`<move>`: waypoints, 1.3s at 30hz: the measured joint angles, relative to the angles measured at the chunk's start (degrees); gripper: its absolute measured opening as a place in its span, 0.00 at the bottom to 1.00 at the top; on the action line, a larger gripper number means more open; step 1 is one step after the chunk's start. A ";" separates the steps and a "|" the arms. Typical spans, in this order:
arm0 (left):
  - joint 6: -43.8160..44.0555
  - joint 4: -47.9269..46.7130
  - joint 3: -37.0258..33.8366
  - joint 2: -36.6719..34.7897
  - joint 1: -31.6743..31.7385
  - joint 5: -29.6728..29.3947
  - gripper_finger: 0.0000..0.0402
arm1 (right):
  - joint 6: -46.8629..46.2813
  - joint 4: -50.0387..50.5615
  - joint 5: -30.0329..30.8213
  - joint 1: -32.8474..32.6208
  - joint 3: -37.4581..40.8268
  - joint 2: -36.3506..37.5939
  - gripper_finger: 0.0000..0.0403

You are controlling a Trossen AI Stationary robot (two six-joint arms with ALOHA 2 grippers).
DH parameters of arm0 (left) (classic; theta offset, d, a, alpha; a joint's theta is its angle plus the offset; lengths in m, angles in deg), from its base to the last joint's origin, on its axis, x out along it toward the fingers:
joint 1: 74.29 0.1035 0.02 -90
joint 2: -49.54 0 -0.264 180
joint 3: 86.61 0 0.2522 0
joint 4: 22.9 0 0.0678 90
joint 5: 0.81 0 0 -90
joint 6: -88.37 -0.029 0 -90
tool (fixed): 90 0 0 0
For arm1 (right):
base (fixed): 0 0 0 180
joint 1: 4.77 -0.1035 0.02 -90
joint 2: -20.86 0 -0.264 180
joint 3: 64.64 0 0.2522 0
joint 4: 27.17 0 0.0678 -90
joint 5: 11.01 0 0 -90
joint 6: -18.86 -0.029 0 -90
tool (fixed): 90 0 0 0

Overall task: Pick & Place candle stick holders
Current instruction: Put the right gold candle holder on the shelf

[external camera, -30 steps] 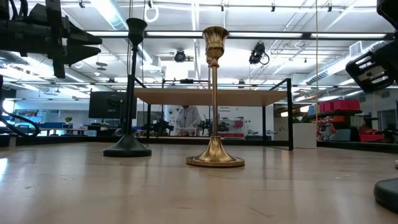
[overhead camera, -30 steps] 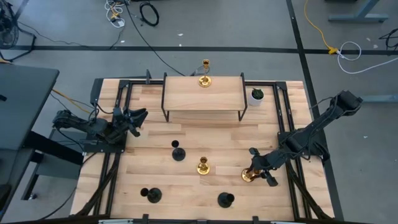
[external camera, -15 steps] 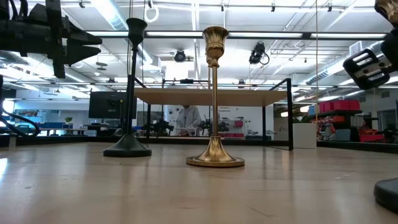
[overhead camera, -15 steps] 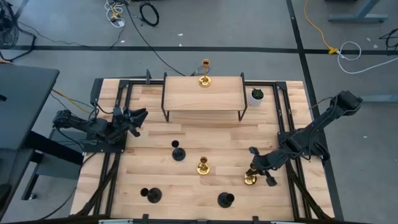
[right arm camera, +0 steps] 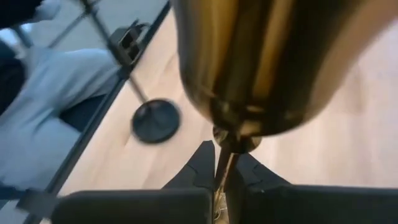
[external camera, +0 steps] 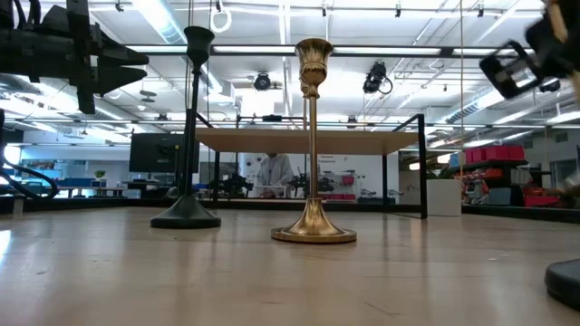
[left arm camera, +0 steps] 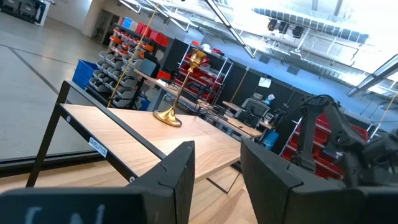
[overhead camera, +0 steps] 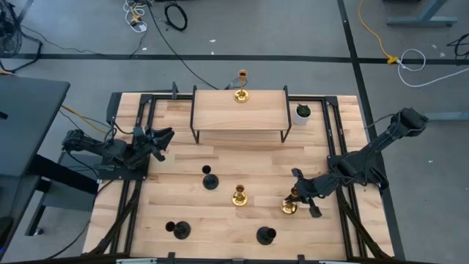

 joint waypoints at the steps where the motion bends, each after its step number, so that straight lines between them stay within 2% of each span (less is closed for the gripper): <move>1: 0.01 0.00 0.00 0.00 -0.01 0.00 0.33 | 0.39 2.08 0.80 0.32 -1.69 0.00 0.01; 7: 0.01 0.00 0.02 0.02 -0.01 0.00 0.33 | 3.96 11.66 4.24 1.90 -13.42 0.00 0.01; 14: -0.01 0.00 -0.01 0.00 0.02 0.00 0.33 | 9.12 20.27 11.99 4.80 -25.92 0.00 0.01; 21: 0.00 0.00 0.01 0.02 0.00 0.00 0.33 | 14.67 21.70 13.83 11.61 -34.34 0.02 0.01; 26: 0.01 -0.02 0.02 0.00 -0.01 0.00 0.33 | 16.97 21.82 13.67 19.86 -37.28 0.02 0.01; 34: -0.01 0.00 0.00 0.00 0.00 -0.02 0.33 | 19.36 22.06 5.49 36.13 -40.09 -0.83 0.01; 39: 0.00 0.02 0.00 0.01 0.00 -0.02 0.33 | 21.86 20.30 -1.34 46.21 -42.01 -4.00 0.01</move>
